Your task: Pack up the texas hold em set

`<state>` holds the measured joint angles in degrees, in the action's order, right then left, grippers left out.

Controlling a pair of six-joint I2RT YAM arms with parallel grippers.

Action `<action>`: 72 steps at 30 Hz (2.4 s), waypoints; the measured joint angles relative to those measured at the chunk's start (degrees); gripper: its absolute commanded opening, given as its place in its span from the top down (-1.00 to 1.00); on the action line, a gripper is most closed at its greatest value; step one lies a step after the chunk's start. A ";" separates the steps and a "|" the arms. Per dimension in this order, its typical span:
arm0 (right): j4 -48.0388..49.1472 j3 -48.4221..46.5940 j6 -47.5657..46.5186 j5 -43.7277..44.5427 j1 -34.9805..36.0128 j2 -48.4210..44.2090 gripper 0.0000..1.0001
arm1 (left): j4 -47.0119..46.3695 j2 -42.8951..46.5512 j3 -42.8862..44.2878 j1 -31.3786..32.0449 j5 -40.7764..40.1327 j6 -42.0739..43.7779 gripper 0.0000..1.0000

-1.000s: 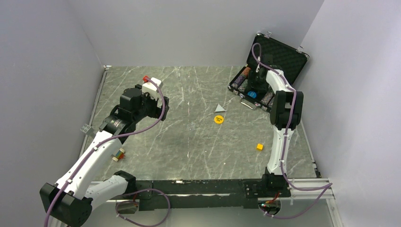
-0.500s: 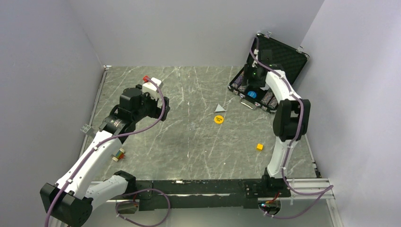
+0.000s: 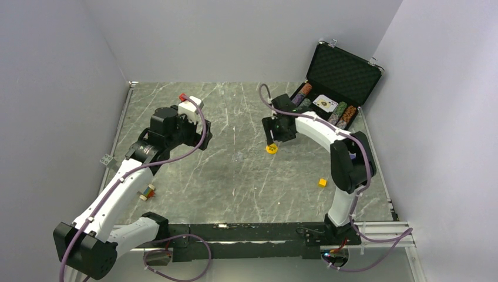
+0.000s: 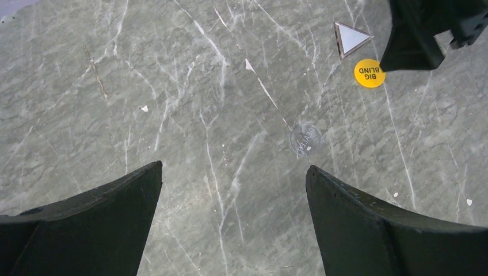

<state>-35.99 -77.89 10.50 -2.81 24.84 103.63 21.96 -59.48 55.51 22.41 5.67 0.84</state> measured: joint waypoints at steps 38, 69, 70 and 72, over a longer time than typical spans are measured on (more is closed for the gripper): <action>3.41 1.99 1.09 8.37 5.49 8.28 -0.36 | 0.00 -0.02 0.00 0.00 0.57 0.00 -0.97; 4.92 0.98 1.07 8.61 5.64 9.22 0.13 | 0.00 0.00 0.00 0.00 0.57 0.00 -0.97; 4.79 0.87 1.07 8.61 5.64 9.22 0.14 | 0.00 0.00 0.00 0.00 0.57 -0.02 -0.97; 4.37 0.63 1.05 8.66 5.62 9.22 0.15 | 0.00 0.00 0.00 0.00 0.57 -0.02 -0.97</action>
<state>-31.62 -77.25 11.55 5.85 30.46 112.86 21.96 -59.48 55.51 22.41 6.24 0.82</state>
